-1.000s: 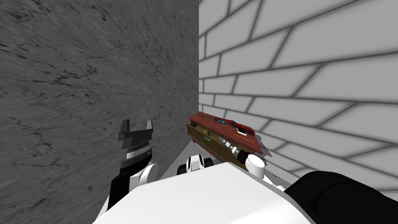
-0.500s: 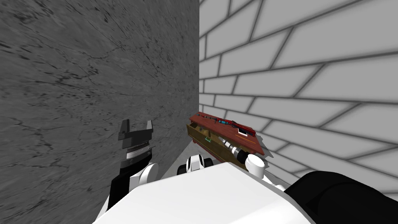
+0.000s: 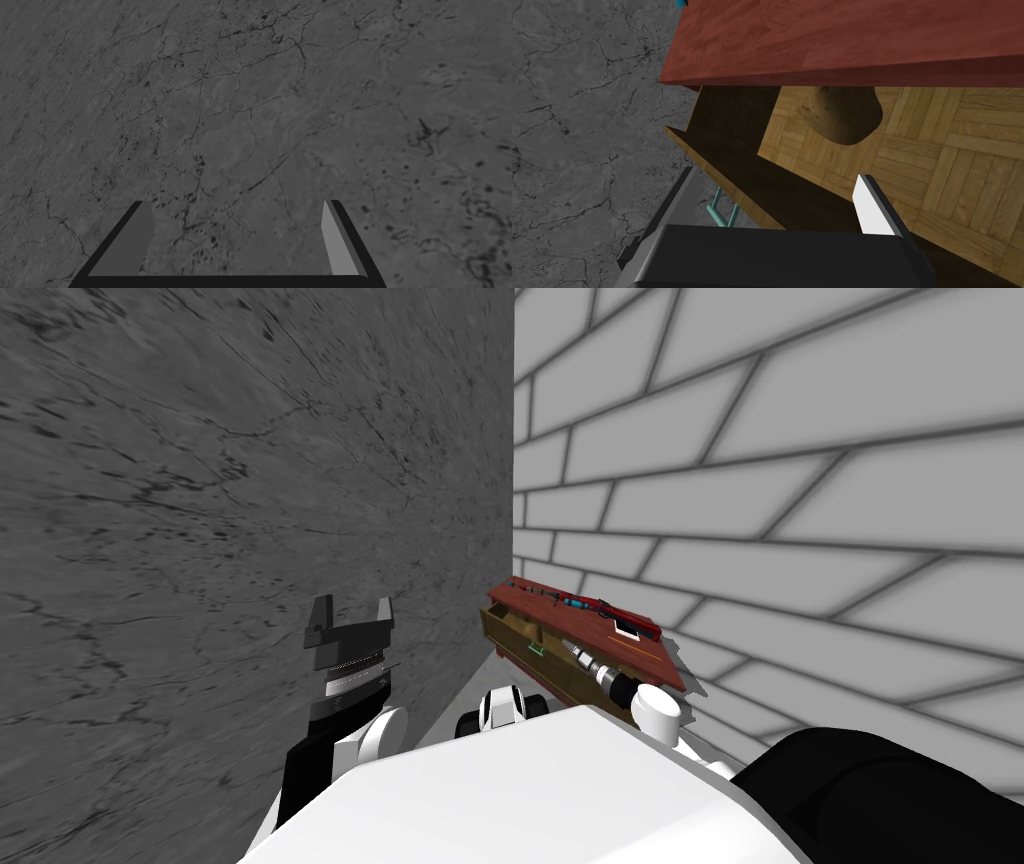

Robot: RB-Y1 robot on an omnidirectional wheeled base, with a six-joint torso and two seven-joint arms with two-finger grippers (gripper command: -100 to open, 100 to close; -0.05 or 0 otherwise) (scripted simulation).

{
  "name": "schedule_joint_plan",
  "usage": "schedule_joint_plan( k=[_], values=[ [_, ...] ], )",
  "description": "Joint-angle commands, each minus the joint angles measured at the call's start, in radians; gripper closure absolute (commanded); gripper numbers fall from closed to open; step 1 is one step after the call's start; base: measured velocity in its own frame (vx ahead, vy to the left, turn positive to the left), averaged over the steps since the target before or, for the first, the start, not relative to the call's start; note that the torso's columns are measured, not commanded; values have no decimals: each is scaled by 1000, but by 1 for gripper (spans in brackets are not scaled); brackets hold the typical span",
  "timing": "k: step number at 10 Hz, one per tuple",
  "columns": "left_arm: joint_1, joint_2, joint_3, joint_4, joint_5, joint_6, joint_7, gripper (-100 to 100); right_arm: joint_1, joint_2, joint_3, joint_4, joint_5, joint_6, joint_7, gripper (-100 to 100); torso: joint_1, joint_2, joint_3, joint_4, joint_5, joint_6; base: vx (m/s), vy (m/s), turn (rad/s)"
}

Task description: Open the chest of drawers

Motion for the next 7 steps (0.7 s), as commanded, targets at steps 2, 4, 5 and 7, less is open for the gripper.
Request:
schedule_joint_plan(
  k=[2,4,5,7],
  values=[
    [0,0,0,0,0,0,0,0,-1,26,29,13,-2,20,8,-100,2,3,2,0,-1,0,1,-4,-32],
    [0,0,0,0,0,0,0,0,-2,20,36,25,-27,30,-5,-100,0,-3,1,-2,-3,-2,16,26,7],
    [0,0,0,0,0,0,0,0,-2,20,36,25,-27,30,-5,-100,-1,-4,-1,-2,-2,-1,18,22,57],
    [0,0,0,0,0,0,0,0,-2,20,36,25,-27,30,-5,-100,-3,5,1,1,4,7,20,19,59]
  ],
)
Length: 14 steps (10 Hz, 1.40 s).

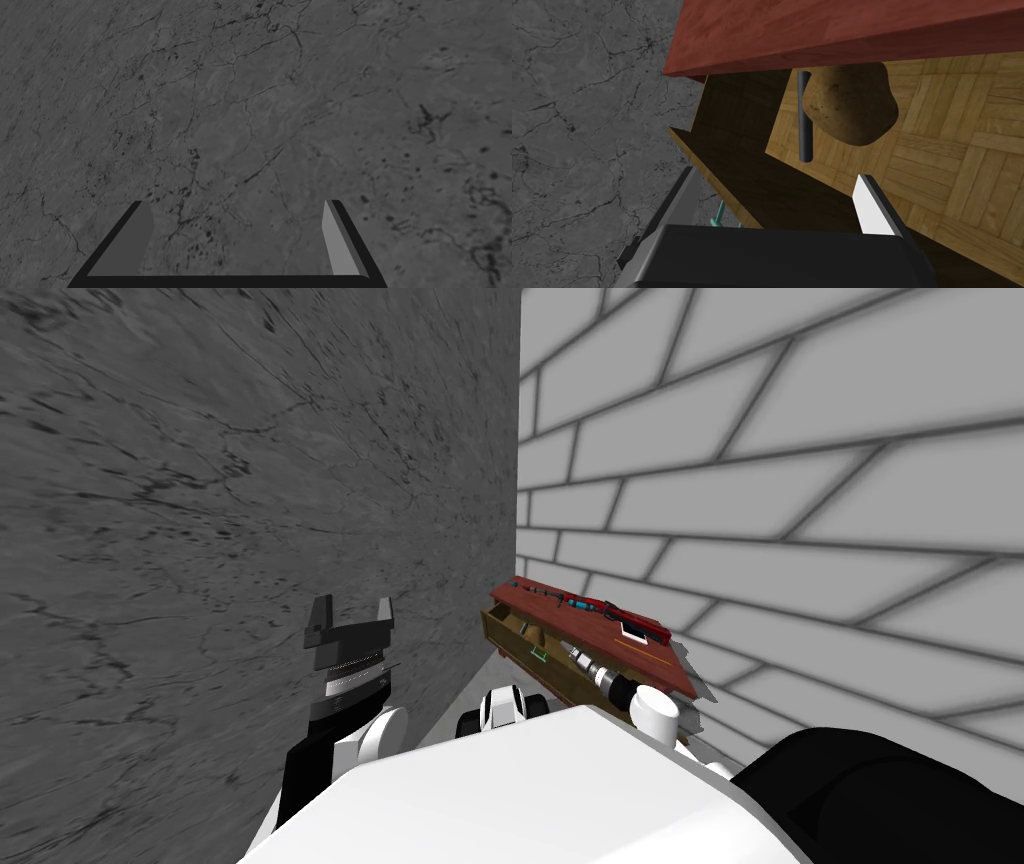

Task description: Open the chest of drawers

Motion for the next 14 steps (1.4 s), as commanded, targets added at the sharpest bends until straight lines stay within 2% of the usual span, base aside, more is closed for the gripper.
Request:
schedule_joint_plan(
  k=[1,3,4,5,6,14],
  values=[
    [0,0,0,0,0,0,0,0,-1,-3,40,22,-34,18,-28,-100,2,11,2,6,10,7,73,28,61],
    [0,0,0,0,0,0,0,0,-3,-7,41,20,-34,13,-31,-100,9,27,7,14,22,14,70,27,17],
    [0,0,0,0,0,0,0,0,-21,20,49,45,-22,13,-25,-100,9,33,10,16,23,15,86,7,37],
    [0,0,0,0,0,0,0,0,-15,10,46,36,-28,14,-28,-100,9,31,10,16,23,15,55,5,13],
    [0,0,0,0,0,0,0,0,7,-29,32,6,-50,11,-43,-100,8,32,9,16,23,15,12,35,-22],
    [0,0,0,0,0,0,0,0,99,-191,-28,-121,-144,-2,-111,-100,8,30,8,15,23,15,18,44,-13]
  ],
)
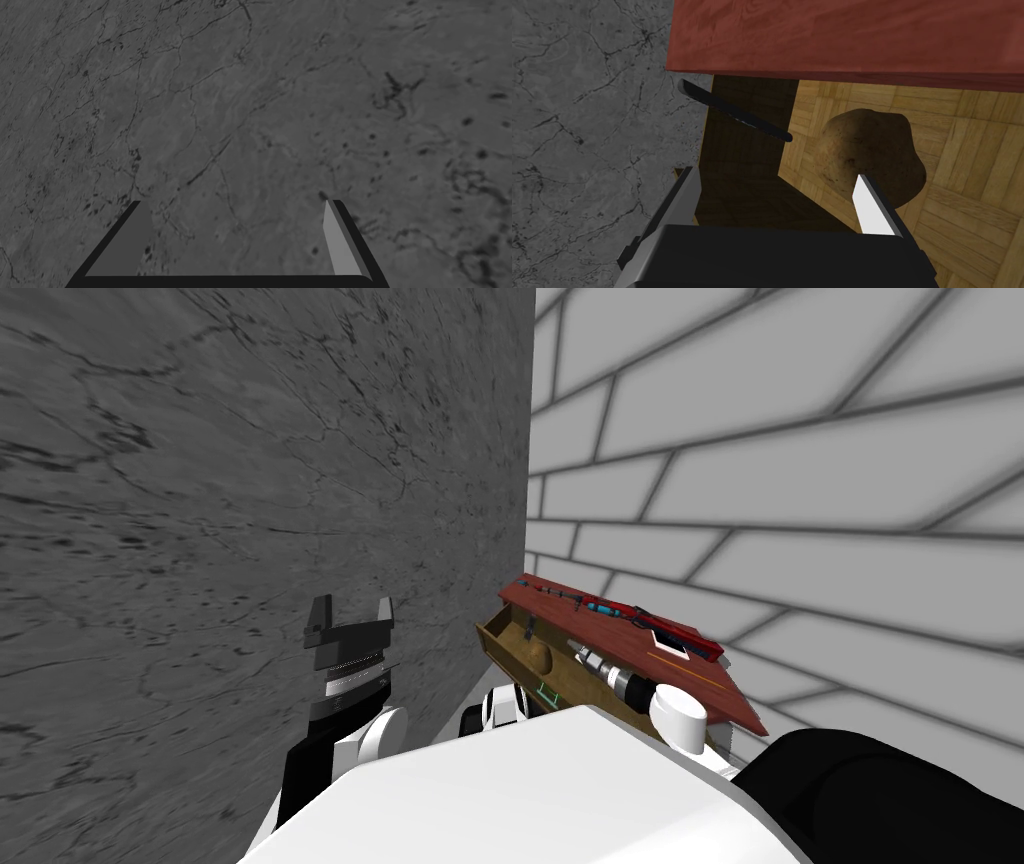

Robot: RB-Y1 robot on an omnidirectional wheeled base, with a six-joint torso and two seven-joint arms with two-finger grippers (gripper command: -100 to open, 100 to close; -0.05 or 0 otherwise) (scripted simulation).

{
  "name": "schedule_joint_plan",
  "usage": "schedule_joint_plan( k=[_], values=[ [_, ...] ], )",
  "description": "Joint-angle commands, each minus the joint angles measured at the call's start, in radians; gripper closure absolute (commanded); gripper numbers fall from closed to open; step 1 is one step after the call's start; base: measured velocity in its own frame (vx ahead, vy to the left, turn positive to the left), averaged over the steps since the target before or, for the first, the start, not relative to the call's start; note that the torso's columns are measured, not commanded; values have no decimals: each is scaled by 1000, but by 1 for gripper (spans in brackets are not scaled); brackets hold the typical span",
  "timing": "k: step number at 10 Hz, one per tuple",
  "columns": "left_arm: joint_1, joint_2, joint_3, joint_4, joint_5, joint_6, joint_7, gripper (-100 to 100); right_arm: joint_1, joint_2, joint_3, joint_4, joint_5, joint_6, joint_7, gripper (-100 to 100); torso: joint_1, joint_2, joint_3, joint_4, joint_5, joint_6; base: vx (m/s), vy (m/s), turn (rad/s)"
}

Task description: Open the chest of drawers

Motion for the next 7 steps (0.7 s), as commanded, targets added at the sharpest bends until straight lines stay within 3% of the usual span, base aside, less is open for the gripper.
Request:
schedule_joint_plan(
  k=[1,2,7],
  values=[
    [0,0,0,0,0,0,0,0,11,-21,-8,-15,-12,-2,-9,-100,0,0,0,0,0,0,9,14,-4],
    [0,0,0,0,0,0,0,0,12,-23,-9,-17,-13,-2,-11,0,-1,0,0,0,0,0,0,0,0],
    [0,0,0,0,0,0,0,0,12,-23,-9,-17,-13,-2,-11,0,0,-1,0,0,0,0,0,0,0]
  ],
)
